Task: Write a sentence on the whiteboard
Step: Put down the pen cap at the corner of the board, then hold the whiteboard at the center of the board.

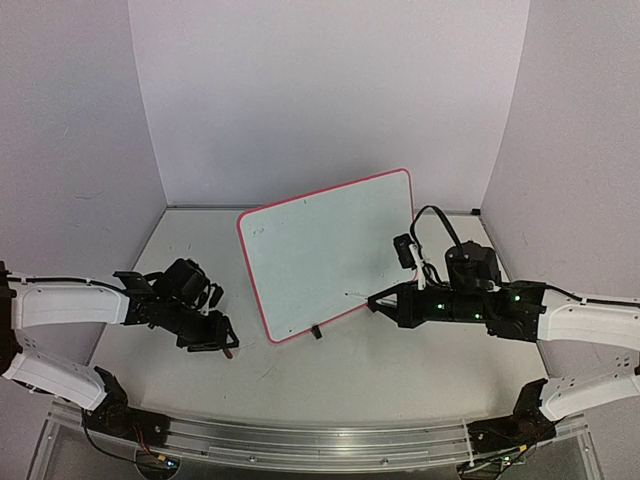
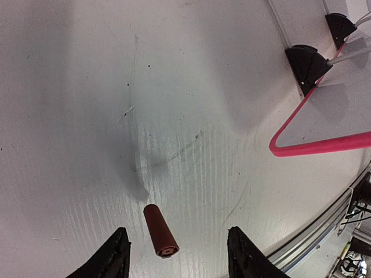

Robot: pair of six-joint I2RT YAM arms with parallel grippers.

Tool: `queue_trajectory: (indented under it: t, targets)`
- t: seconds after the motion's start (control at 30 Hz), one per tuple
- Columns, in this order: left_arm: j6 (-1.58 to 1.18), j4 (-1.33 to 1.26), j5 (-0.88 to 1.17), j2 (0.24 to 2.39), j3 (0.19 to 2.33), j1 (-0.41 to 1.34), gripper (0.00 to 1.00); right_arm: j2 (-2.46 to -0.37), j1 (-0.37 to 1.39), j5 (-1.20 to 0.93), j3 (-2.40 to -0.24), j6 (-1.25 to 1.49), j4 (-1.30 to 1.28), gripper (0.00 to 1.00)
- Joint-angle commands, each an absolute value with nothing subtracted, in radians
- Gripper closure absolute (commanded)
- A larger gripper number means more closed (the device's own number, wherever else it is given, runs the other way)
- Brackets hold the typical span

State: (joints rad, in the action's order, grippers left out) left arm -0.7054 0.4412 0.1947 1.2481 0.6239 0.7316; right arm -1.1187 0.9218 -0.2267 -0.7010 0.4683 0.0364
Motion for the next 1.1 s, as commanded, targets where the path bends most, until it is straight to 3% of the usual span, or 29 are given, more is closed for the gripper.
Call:
queue_trajectory:
  t: [0.0, 0.2, 0.43, 0.73, 1.07]
  targets:
    - [-0.693, 0.45, 0.147, 1.209, 0.641, 0.725, 0.34, -1.119, 0.931, -0.216, -0.726, 0.468, 0.051, 1.0]
    - [-0.666, 0.515, 0.126, 1.165, 0.675, 0.717, 0.16, -1.117, 0.931, -0.223, -0.733, 0.467, 0.051, 1.0]
    - [-0.485, 0.6, 0.181, 1.074, 0.837, 0.681, 0.09, -1.129, 0.948, -0.301, -0.768, 0.451, 0.095, 1.0]
    - [-0.162, 0.673, 0.631, 1.208, 1.141, 0.445, 0.09, -1.246, 0.95, -0.325, -0.875, 0.462, 0.206, 1.0]
    - [-0.032, 0.516, 0.737, 1.207, 1.145, 0.426, 0.13, -1.399, 0.91, -0.474, -1.029, 0.425, 0.298, 1.0]
